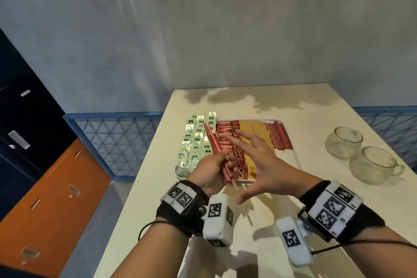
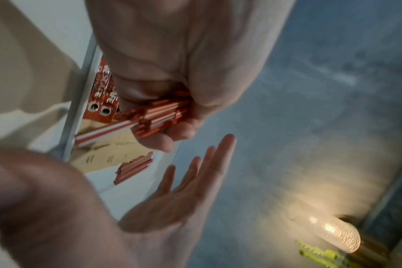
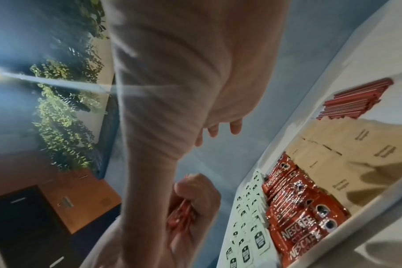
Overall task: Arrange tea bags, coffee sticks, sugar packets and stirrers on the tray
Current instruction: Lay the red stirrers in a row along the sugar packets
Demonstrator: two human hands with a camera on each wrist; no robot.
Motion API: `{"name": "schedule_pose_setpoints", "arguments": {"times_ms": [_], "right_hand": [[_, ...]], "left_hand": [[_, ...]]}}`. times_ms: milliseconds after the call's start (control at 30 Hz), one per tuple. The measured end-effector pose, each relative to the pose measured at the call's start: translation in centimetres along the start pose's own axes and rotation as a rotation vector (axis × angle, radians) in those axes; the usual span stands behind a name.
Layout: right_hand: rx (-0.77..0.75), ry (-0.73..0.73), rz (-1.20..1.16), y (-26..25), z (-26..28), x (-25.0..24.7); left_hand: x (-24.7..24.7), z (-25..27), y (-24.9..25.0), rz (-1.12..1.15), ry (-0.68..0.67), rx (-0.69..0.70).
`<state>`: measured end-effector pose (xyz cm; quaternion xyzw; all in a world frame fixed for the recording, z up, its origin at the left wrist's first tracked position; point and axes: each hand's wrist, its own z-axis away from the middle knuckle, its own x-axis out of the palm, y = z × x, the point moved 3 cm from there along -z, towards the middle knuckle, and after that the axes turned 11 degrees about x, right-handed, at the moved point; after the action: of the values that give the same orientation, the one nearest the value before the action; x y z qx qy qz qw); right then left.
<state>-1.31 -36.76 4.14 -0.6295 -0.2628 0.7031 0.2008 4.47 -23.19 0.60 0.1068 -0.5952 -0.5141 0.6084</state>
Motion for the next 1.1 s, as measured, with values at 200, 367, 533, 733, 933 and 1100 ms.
{"name": "schedule_pose_setpoints", "arguments": {"times_ms": [200, 367, 533, 733, 933, 1100], "right_hand": [[-0.042, 0.245, -0.049, -0.5, -0.9, 0.0], [-0.009, 0.169, -0.035, -0.6, -0.9, 1.6], [0.076, 0.077, -0.258, -0.3, -1.1, 1.9], [0.151, 0.024, -0.544, 1.2, -2.0, -0.5], [0.118, 0.036, -0.485, 1.3, -2.5, 0.4], [0.141, 0.169, -0.263, 1.2, -2.8, -0.3]], "left_hand": [[0.1, 0.6, 0.1, 0.053, -0.039, -0.091], [0.4, 1.2, -0.5, -0.047, -0.017, -0.059], [-0.2, 2.1, -1.2, -0.423, -0.200, -0.097], [-0.6, 2.9, -2.4, -0.425, -0.297, -0.194], [-0.6, 2.6, -2.3, -0.413, -0.305, -0.208], [-1.2, 2.1, -1.7, -0.902, -0.324, -0.083]]}}
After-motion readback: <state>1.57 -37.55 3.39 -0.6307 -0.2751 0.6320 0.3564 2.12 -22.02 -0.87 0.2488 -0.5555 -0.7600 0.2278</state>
